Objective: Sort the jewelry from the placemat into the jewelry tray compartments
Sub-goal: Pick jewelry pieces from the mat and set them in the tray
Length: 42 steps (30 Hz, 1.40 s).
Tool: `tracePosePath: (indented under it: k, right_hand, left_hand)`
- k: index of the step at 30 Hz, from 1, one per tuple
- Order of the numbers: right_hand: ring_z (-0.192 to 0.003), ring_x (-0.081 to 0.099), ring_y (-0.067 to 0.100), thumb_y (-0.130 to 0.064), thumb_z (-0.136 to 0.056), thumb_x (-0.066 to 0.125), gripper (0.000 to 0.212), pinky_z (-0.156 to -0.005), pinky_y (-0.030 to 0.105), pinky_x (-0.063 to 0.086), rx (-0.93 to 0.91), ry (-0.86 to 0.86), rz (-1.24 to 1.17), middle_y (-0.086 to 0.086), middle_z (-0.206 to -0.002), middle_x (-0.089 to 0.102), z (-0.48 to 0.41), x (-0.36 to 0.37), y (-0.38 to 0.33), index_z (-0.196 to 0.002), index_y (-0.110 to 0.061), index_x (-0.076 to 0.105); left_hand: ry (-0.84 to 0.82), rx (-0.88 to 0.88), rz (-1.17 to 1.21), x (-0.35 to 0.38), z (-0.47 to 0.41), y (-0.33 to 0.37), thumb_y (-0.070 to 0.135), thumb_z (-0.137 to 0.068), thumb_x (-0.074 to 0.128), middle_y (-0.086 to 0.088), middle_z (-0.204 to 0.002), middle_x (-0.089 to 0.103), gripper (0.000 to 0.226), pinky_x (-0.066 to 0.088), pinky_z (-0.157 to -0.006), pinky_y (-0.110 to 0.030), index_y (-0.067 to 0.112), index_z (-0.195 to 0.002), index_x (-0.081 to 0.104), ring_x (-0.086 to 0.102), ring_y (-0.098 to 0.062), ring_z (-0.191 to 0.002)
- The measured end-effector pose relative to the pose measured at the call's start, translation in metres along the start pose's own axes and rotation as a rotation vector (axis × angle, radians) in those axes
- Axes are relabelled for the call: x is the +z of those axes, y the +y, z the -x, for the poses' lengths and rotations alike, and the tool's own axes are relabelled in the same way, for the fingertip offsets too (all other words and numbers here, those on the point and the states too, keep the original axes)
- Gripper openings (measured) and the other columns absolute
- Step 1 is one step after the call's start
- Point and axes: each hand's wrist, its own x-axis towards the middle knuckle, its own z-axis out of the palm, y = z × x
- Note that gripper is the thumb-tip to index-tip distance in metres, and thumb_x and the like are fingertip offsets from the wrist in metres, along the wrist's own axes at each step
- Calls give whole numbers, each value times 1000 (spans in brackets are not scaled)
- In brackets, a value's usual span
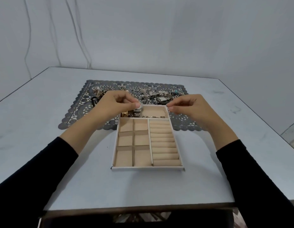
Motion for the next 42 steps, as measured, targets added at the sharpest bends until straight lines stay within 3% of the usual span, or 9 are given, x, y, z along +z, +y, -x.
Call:
tracePosePath:
  k: [5,7,9,11,14,21,27,31,42]
  right_hand:
    - [-77,68,19,-6,-80,75,14,-72,32,49,29,-91,148,6,-83,75,7,-1,-1,-88,-17,78]
    - [-69,66,14,-5,-80,75,13,-66,26,48,35,-114,193,0,-76,74,8,0,-5,-88,-16,78]
    - [-47,57,4,-3,-81,73,11,-48,13,40,62,-131,193,-4,-62,69,11,2,-10,-91,-7,76]
    - [-35,41,6,-5,-82,73,9,-36,14,28,102,-138,185,6,-56,62,13,3,-12,-90,-8,76]
    - [-36,36,11,-8,-82,74,7,-39,15,24,114,-143,211,19,-58,56,13,6,-12,-86,-13,77]
    - [-43,54,-5,4,-83,69,13,-41,4,35,59,-209,281,-19,-46,59,15,6,-15,-95,3,73]
    - [-41,50,0,0,-85,68,12,-40,7,31,97,-189,270,-15,-50,61,15,5,-15,-95,-4,74]
    - [-40,49,0,2,-85,68,11,-39,6,30,76,-212,300,-16,-48,59,14,7,-15,-93,-1,74]
    - [-40,44,2,0,-85,68,10,-38,13,30,73,-227,323,-15,-50,58,11,7,-9,-89,-6,75]
  left_hand:
    - [-7,13,8,7,1,1,17,-78,81,-1,-70,68,17,53,-77,-15,7,-91,75,65,-6,-73]
    - [-23,23,7,10,2,2,14,-79,80,3,-67,68,18,53,-75,-14,4,-93,74,65,-5,-70]
    - [-36,35,-5,14,4,2,13,-79,79,7,-64,67,16,52,-75,-14,5,-91,74,64,-3,-67]
    - [-23,44,-3,17,6,2,13,-78,80,-5,-71,70,10,54,-79,-20,10,-86,75,64,-8,-71]
    - [-1,47,10,23,8,1,10,-77,81,-27,-86,69,9,54,-87,-32,11,-83,75,61,-19,-77]
    - [-18,43,-5,30,10,0,12,-76,81,-19,-80,68,13,49,-80,-26,7,-86,74,58,-17,-75]
    - [4,43,1,30,10,-3,15,-76,81,-20,-81,69,16,49,-78,-25,7,-87,75,59,-17,-75]
    - [23,32,8,31,9,-1,13,-76,81,-7,-75,70,13,51,-73,-17,8,-86,74,62,-8,-70]
    - [19,45,1,31,10,2,9,-77,80,-26,-85,69,9,50,-72,-16,9,-83,73,59,-16,-74]
